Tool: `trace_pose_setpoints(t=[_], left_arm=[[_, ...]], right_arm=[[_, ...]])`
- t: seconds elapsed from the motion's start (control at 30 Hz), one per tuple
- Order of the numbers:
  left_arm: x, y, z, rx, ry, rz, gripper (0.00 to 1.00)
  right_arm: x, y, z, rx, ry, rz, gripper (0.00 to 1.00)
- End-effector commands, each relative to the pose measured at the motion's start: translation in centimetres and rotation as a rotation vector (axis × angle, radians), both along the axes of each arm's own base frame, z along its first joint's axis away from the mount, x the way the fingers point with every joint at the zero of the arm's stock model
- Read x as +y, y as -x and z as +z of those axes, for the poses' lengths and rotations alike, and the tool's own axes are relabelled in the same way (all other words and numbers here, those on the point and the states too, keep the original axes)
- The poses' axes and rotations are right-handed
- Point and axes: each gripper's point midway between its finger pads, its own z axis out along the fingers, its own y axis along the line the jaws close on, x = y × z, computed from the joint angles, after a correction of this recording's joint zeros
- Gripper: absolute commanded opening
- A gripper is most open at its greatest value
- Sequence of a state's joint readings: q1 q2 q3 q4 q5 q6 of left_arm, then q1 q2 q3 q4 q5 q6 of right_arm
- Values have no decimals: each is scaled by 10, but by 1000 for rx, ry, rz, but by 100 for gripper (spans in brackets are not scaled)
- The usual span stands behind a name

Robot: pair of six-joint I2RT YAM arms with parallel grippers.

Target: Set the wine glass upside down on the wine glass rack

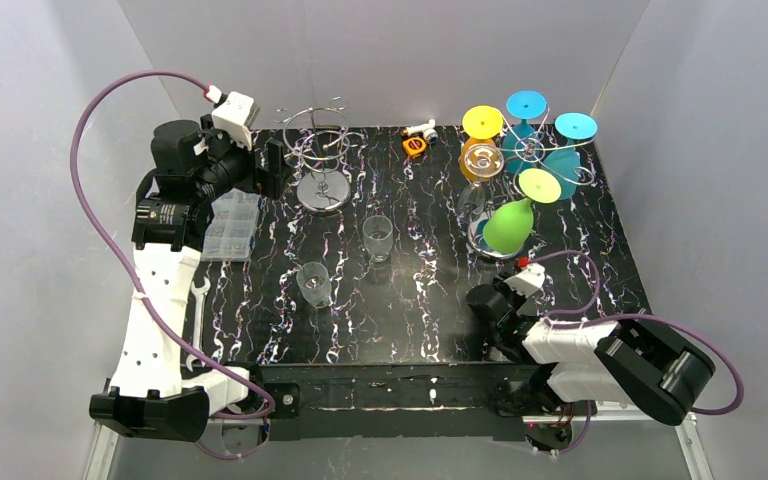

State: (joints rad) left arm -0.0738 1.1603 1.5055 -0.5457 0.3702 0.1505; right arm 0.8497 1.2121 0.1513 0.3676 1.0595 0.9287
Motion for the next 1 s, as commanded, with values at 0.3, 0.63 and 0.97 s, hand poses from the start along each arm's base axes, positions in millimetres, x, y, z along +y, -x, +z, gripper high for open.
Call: trace_pose_setpoints(t=[0.3,0.63,0.97], left_arm=[[0,4,3,-35,-18,-20,98],[-3,2,1,-24,-2,-30,98],[-4,1,0,-22,5,-34,98]], right_arm=[[-2,-35,-12,48,-83,7,33],[0,-61,-19,94,-161,43,34],[0,-75,-22,108,-228,58,33]])
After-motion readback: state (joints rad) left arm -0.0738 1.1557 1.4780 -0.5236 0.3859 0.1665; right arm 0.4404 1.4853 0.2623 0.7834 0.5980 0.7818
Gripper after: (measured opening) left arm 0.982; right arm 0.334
